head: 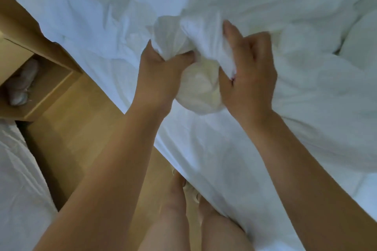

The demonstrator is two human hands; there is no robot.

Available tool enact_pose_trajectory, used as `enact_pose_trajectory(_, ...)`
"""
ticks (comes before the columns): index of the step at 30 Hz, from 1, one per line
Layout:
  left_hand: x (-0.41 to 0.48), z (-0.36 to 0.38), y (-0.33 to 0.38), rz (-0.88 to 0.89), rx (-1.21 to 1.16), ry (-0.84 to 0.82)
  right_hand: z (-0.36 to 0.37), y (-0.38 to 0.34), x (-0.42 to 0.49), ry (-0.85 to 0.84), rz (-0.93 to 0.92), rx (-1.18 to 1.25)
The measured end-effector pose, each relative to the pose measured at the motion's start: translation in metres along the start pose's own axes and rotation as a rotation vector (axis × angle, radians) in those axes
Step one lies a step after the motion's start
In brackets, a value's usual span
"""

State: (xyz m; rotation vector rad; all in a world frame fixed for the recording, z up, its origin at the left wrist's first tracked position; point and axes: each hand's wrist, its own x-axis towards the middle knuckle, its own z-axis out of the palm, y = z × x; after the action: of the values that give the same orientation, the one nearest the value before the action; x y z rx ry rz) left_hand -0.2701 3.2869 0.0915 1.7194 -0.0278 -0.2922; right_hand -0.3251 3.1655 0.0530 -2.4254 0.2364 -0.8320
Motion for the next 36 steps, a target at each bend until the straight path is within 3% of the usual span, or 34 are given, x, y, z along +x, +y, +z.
enact_pose_trajectory(5, 0.022, -0.002, 0.015, 0.0, 0.027, 0.09, 0.012, -0.001, 0.013, -0.318, -0.038, 0.084)
enact_pose_trajectory(9, 0.038, -0.005, 0.021, -0.012, 0.045, 0.113, 0.018, 0.013, 0.022, -0.618, -0.16, -0.117)
enact_pose_trajectory(11, 0.041, -0.004, 0.016, -0.08, 0.027, 0.072, 0.021, 0.02, 0.025, -0.679, -0.216, -0.228)
enact_pose_trajectory(14, 0.039, -0.004, 0.0, -0.211, 0.009, 0.017, 0.027, 0.021, 0.014, -0.622, -0.202, -0.224)
enact_pose_trajectory(19, 0.035, -0.004, -0.028, -0.454, 0.072, -0.06, 0.043, 0.007, -0.03, -0.639, 0.133, 0.002)
enact_pose_trajectory(22, 0.031, 0.004, -0.043, -0.509, 0.098, -0.198, 0.041, -0.002, -0.045, -0.767, 0.512, 0.519)
enact_pose_trajectory(24, 0.03, 0.01, -0.047, -0.537, 0.127, -0.285, 0.039, -0.005, -0.045, -0.753, 0.609, 0.792)
enact_pose_trajectory(28, 0.035, 0.017, -0.043, -0.647, 0.256, -0.454, 0.044, 0.014, -0.042, -0.787, 0.709, 0.822)
enact_pose_trajectory(31, 0.039, 0.014, -0.042, -0.63, 0.174, -0.599, 0.059, 0.024, -0.041, -0.728, 0.864, 0.754)
enact_pose_trajectory(33, 0.04, 0.004, -0.051, -0.636, 0.052, -0.592, 0.067, 0.028, -0.045, -0.634, 0.945, 0.761)
enact_pose_trajectory(36, 0.035, -0.015, -0.077, -0.614, -0.047, -0.407, 0.074, 0.035, -0.051, -0.521, 1.046, 0.75)
